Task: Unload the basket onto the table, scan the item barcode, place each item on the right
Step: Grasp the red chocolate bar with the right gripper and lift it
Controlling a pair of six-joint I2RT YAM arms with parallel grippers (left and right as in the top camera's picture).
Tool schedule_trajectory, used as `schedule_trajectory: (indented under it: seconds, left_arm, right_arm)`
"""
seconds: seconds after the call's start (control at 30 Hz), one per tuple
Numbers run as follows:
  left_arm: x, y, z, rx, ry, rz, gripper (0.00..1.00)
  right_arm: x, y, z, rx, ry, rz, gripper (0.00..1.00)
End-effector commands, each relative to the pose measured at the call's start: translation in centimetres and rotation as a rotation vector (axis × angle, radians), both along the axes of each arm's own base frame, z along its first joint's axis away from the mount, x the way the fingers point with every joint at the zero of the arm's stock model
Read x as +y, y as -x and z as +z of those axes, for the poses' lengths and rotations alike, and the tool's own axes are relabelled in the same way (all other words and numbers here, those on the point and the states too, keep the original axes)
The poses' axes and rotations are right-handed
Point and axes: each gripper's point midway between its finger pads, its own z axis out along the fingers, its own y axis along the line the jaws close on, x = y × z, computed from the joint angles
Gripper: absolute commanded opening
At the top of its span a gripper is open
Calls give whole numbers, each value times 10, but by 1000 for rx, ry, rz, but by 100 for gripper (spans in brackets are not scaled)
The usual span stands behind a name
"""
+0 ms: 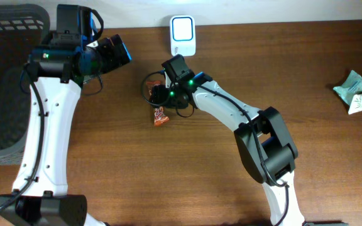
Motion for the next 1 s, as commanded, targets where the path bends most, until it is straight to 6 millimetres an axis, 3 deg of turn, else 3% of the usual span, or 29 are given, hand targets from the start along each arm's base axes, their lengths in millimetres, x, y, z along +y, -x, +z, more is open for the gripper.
schedule_trajectory:
  seconds: [0.0, 0.2, 0.4, 0.43, 0.5, 0.57, 0.7, 0.77, 0.87, 0.9, 0.97]
  left_arm:
    - [3, 1, 4, -12, -14, -10, 99]
    - [3, 1, 4, -12, -14, -10, 99]
    - [3, 1, 4, -12, -14, -10, 99]
    - [3, 1, 5, -13, -14, -10, 99]
    - [3, 1, 5, -13, -14, -10, 99]
    - [3, 1, 4, -12, -14, -10, 99]
    - [3, 1, 4, -12, -14, -10, 99]
    - [3, 1, 4, -12, -14, -10, 99]
    - [3, 1, 4, -12, -14, -10, 99]
    - [3, 1, 4, -12, -14, -10, 99]
    - [3, 1, 4, -12, -14, -10, 99]
  right_arm:
    - [-2, -4, -15, 1, 30, -40, 67]
    - [8, -3, -29, 32, -11, -47, 67]
    - [17, 0, -42, 25, 1, -35, 50]
    - [16, 0, -45, 27, 3, -35, 43]
    - [12, -2, -48, 29, 13, -34, 4]
    - [0, -7, -46, 28, 33, -56, 4]
    - [-92, -19, -32, 62, 260, -237, 4]
    - [-125, -16, -20, 90, 311, -256, 4]
    - [-148, -5, -12, 101, 377, -151, 4]
    - [-150, -1, -13, 106, 396, -122, 8]
    - [-152, 4, -15, 124, 409, -104, 37]
